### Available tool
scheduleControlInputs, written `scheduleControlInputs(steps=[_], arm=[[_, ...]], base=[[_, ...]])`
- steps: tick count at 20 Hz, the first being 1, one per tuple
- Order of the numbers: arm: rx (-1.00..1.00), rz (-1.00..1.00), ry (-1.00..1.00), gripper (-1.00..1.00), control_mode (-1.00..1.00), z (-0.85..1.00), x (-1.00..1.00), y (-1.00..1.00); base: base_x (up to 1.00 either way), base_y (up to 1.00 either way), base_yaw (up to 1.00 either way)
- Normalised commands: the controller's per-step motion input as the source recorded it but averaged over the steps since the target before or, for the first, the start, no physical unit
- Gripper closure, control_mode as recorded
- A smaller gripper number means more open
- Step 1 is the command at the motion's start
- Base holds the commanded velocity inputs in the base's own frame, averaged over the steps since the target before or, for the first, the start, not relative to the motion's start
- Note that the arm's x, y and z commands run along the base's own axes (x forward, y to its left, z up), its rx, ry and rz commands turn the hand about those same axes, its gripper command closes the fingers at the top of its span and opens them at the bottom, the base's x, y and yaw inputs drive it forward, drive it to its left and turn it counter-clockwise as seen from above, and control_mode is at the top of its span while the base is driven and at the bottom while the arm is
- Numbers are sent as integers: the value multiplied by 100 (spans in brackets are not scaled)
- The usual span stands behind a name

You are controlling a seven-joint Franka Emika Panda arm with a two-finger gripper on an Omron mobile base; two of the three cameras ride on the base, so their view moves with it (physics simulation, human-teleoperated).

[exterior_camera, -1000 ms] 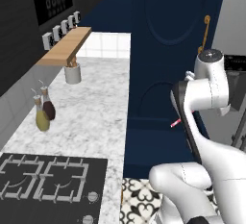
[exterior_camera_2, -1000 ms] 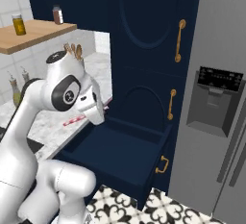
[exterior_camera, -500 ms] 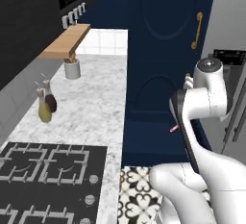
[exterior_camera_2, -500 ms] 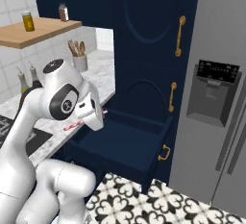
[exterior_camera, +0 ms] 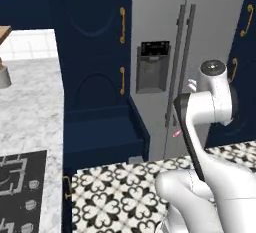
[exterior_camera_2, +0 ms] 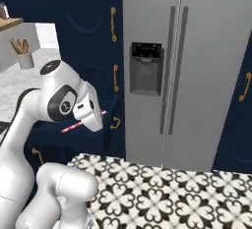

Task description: Take a straw from the drawer in front and place it inside the glass cup on the dining counter.

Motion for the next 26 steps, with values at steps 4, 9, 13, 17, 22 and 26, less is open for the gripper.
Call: scheduleControlInputs(steps=[4,9,13,17,22,26], arm=[[0,0,0,100,100,0,0,0],[0,0,0,100,100,0,0,0],[0,0,0,100,100,0,0,0],[0,0,0,100,100,0,0,0],[0,0,0,100,100,0,0,0],[0,0,0,100,100,0,0,0]], base=[[0,-48,-83],[2,-53,-80],[14,-46,-75],[32,-35,-70],[65,-29,-59],[96,-22,-47]])
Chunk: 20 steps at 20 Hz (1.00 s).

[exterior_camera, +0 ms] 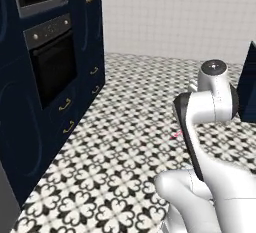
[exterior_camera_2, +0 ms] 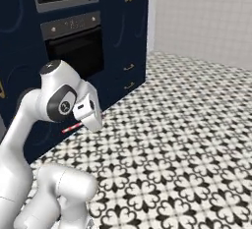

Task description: Take a straw from the drawer in front and place it inside the glass cup on the dining counter.

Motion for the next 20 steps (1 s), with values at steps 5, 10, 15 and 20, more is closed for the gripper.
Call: scheduleControlInputs(steps=[5,10,15,20], arm=[[0,0,0,100,100,0,0,0],[0,0,0,100,100,0,0,0],[0,0,0,100,100,0,0,0],[0,0,0,100,100,0,0,0]], base=[[100,-8,-35],[100,0,-32],[100,0,-31],[100,6,-33]])
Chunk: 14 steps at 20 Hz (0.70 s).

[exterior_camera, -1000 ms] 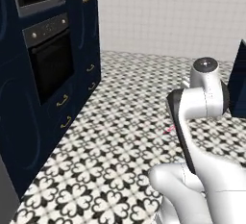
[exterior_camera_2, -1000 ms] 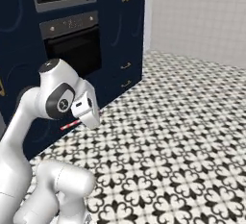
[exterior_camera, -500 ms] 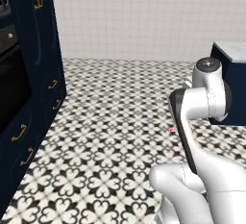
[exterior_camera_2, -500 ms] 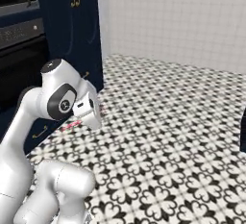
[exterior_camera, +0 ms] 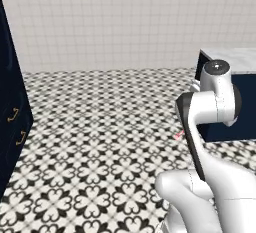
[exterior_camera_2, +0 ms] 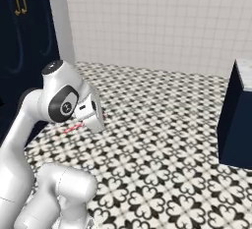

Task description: Take a straw from the drawer in front and place it inside the glass cup on the dining counter.

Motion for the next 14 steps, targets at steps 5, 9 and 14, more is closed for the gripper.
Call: scheduleControlInputs(steps=[5,9,14], arm=[[0,0,0,100,100,0,0,0],[0,0,0,100,100,0,0,0],[0,0,0,100,100,0,0,0]], base=[[100,23,-33],[100,39,-34],[100,55,-34]])
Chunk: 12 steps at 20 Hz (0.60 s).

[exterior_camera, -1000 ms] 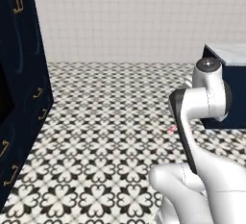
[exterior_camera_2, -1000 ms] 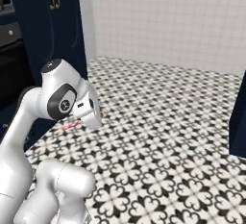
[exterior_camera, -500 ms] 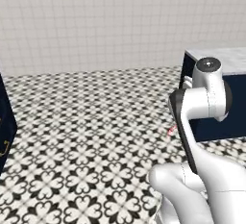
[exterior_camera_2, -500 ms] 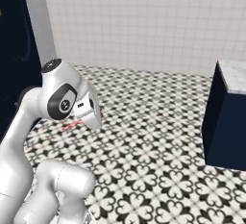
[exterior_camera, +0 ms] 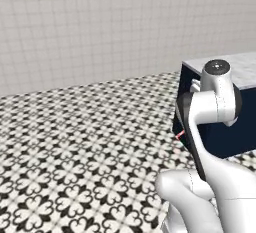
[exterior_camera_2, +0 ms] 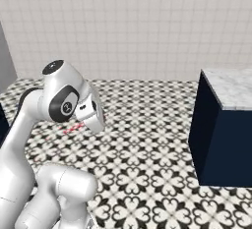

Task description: Take a straw from the drawer in front and place it inside the glass cup on the dining counter.

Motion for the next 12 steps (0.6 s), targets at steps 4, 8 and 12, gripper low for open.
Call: scheduleControlInputs(steps=[4,8,12], arm=[[0,0,0,100,100,0,0,0],[0,0,0,100,100,0,0,0],[0,0,0,100,100,0,0,0]], base=[[100,74,-34],[100,79,-34],[100,91,-34]])
